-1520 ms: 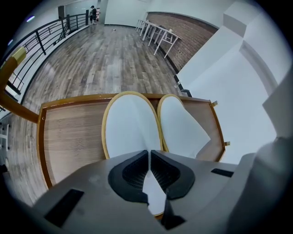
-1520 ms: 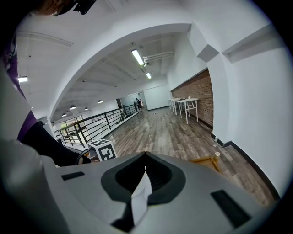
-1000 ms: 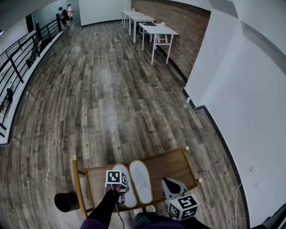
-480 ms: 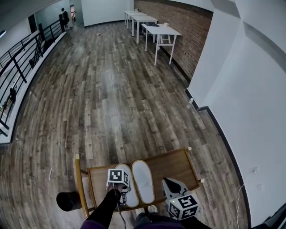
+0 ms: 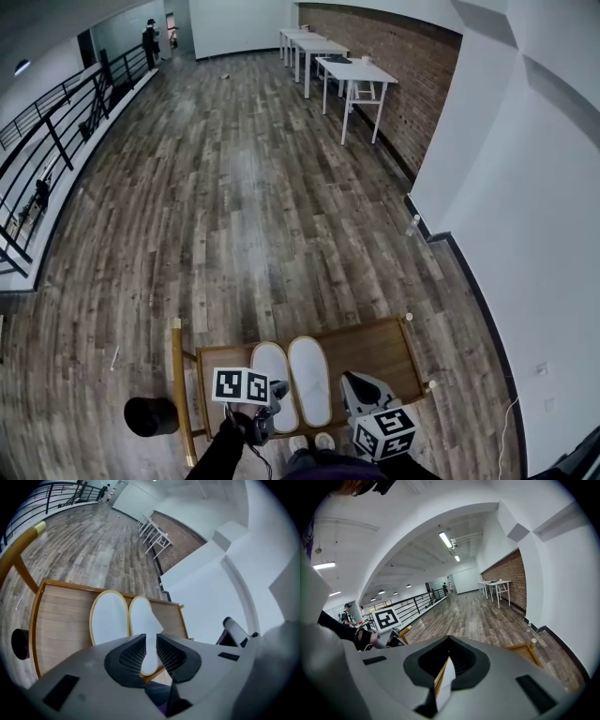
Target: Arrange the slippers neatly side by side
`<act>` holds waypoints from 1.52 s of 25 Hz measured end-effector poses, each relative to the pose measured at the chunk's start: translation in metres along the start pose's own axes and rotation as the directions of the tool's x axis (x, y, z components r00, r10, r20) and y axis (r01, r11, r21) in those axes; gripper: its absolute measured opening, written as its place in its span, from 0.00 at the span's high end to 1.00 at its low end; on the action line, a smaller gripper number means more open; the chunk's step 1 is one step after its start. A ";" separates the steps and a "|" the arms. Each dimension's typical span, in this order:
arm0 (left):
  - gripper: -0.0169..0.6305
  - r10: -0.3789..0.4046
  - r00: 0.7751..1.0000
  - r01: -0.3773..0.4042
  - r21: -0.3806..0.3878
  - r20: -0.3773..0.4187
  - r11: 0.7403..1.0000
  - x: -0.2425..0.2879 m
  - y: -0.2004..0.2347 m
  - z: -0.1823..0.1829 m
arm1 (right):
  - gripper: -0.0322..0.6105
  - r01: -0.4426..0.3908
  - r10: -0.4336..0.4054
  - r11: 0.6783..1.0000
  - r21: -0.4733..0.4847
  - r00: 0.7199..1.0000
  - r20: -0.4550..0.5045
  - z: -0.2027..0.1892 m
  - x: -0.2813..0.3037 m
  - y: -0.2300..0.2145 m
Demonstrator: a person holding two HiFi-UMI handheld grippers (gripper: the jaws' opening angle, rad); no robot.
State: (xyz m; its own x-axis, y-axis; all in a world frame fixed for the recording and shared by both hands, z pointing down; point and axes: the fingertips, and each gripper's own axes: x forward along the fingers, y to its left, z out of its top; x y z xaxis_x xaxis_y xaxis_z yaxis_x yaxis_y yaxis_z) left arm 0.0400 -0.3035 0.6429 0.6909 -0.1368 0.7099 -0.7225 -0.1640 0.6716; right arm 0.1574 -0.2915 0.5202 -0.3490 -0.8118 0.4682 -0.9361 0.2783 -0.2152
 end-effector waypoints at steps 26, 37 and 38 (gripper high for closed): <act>0.97 0.177 0.500 -0.517 0.128 0.848 0.846 -0.137 -0.089 -0.026 | 0.95 -0.150 0.149 0.989 0.009 0.988 0.037 -0.005 -0.019 0.058; 0.97 0.218 0.551 -0.530 0.137 0.806 0.837 -0.129 -0.085 -0.029 | 0.95 -0.140 0.139 0.990 0.010 0.990 0.024 -0.010 -0.024 0.064; 0.97 0.219 0.554 -0.530 0.137 0.803 0.837 -0.128 -0.085 -0.029 | 0.95 -0.140 0.140 0.990 0.008 0.990 0.025 -0.010 -0.025 0.064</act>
State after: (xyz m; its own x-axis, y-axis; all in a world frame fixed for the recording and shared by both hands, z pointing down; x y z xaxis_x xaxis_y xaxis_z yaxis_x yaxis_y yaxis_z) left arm 0.0119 -0.2439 0.5011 0.2439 -0.8964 0.3700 -0.9674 -0.1983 0.1574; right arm 0.1053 -0.2487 0.5032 -0.4750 -0.7774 0.4124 -0.8777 0.3850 -0.2853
